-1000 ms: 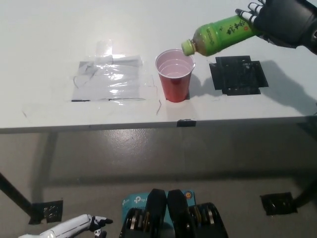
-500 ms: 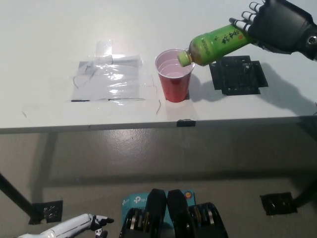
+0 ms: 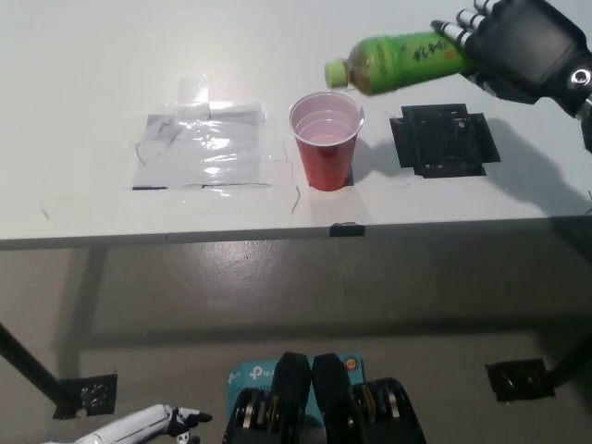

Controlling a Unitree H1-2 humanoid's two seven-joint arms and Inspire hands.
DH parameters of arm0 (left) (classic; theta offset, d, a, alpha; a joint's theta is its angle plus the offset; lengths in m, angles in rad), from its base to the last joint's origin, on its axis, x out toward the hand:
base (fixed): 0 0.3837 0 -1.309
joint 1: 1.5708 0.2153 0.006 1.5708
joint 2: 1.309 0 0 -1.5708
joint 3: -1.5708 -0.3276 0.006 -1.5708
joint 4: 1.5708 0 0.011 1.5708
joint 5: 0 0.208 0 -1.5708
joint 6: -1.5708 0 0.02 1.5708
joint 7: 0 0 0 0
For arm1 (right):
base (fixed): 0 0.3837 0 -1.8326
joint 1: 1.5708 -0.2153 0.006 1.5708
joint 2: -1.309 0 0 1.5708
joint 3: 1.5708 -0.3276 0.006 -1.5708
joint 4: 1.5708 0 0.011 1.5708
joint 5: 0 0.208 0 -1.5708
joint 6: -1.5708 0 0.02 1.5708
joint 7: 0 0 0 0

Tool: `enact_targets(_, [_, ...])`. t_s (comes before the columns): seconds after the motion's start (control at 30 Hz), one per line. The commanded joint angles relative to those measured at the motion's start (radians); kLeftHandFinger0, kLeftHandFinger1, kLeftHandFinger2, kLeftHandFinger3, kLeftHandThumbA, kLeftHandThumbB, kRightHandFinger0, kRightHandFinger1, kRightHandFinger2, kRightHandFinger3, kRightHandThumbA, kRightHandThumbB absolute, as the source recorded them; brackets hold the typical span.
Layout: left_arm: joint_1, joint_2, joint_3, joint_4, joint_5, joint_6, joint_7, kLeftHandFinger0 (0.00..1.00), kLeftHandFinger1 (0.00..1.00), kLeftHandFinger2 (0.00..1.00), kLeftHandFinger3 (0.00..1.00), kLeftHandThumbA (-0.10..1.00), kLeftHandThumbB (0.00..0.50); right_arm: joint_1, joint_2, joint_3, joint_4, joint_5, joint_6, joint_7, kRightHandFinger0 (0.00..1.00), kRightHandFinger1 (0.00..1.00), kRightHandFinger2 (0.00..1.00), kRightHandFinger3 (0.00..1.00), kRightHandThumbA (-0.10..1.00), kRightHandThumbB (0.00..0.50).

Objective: The robot uses its right hand to pick up a bottle kept in the middle of the desk and tilt it into a cup kept next to it to pour water out

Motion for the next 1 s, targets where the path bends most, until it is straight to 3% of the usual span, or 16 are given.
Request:
enact_targets(0.0, [0.016, 0.012, 0.004, -0.018, 0.006, -0.015, 0.006, 1.0, 1.0, 1.0, 1.0, 0.76, 0.339, -0.005, 0.037, -0.097, -0.053, 0.112, 0.158, 0.145, 0.0, 0.02, 0.11, 0.36, -0.04, 0.189])
enact_targets(0.07, [0.016, 0.012, 0.005, -0.021, 0.004, -0.008, 0.004, 1.0, 1.0, 1.0, 1.0, 0.76, 0.347, 0.018, 0.069, -0.136, -0.057, 0.141, 0.199, 0.188, 0.0, 0.0, 0.11, 0.44, -0.01, 0.215])
enact_targets(0.1, [0.016, 0.012, 0.004, -0.022, 0.007, -0.01, 0.003, 1.0, 1.0, 1.0, 1.0, 0.77, 0.351, 0.024, 0.078, -0.149, -0.059, 0.151, 0.209, 0.201, 0.0, 0.0, 0.11, 0.42, 0.0, 0.258])
enact_targets(0.17, [0.023, 0.012, 0.006, -0.024, 0.004, -0.011, 0.005, 1.0, 1.0, 1.0, 1.0, 0.77, 0.342, 0.045, 0.107, -0.18, -0.056, 0.18, 0.231, 0.222, 0.0, 0.0, 0.08, 0.41, -0.05, 0.254])
enact_targets(0.23, [0.025, 0.011, 0.005, -0.025, 0.004, -0.005, 0.003, 1.0, 1.0, 1.0, 1.0, 0.77, 0.347, 0.068, 0.132, -0.206, -0.062, 0.202, 0.261, 0.254, 0.0, 0.03, 0.11, 0.42, -0.04, 0.202])
enact_targets(0.33, [0.028, 0.012, 0.008, -0.027, 0.003, 0.0, 0.003, 1.0, 1.0, 1.0, 1.0, 0.76, 0.347, 0.106, 0.182, -0.257, -0.077, 0.272, 0.301, 0.286, 0.0, 0.0, 0.06, 0.4, -0.08, 0.155])
enact_targets(0.37, [0.034, 0.007, 0.015, -0.028, -0.002, -0.005, 0.01, 1.0, 1.0, 1.0, 1.0, 0.73, 0.34, 0.13, 0.231, -0.31, -0.08, 0.355, 0.342, 0.311, 0.0, 0.0, 0.04, 0.32, -0.1, 0.073])
enact_targets(0.47, [0.036, 0.004, 0.015, -0.029, -0.001, 0.002, 0.012, 1.0, 1.0, 1.0, 1.0, 0.75, 0.357, 0.154, 0.291, -0.368, -0.1, 0.411, 0.392, 0.32, 0.0, 0.0, 0.0, 0.26, -0.1, 0.08])
enact_targets(0.53, [0.035, -0.001, 0.014, -0.022, -0.001, -0.007, 0.013, 1.0, 1.0, 1.0, 1.0, 0.75, 0.35, 0.18, 0.357, -0.44, -0.119, 0.51, 0.441, 0.336, 0.0, 0.0, 0.0, 0.29, -0.1, 0.043])
enact_targets(0.63, [0.035, -0.003, 0.014, -0.022, -0.002, -0.003, 0.009, 1.0, 1.0, 1.0, 1.0, 0.75, 0.349, 0.2, 0.417, -0.497, -0.128, 0.58, 0.476, 0.351, 0.0, 0.0, 0.0, 0.29, -0.1, 0.029])
enact_targets(0.73, [0.032, 0.001, 0.01, -0.023, 0.003, 0.002, 0.005, 1.0, 1.0, 1.0, 1.0, 0.77, 0.34, 0.217, 0.464, -0.528, -0.089, 0.657, 0.392, 0.313, 0.0, 0.0, 0.0, 0.24, -0.1, 0.018])
enact_targets(0.97, [0.051, -0.006, 0.002, -0.024, 0.019, -0.01, 0.018, 1.0, 1.0, 1.0, 1.0, 0.77, 0.344, 0.237, 0.526, -0.545, -0.027, 0.739, 0.268, 0.273, 0.0, 0.0, 0.0, 0.28, -0.1, 0.015])
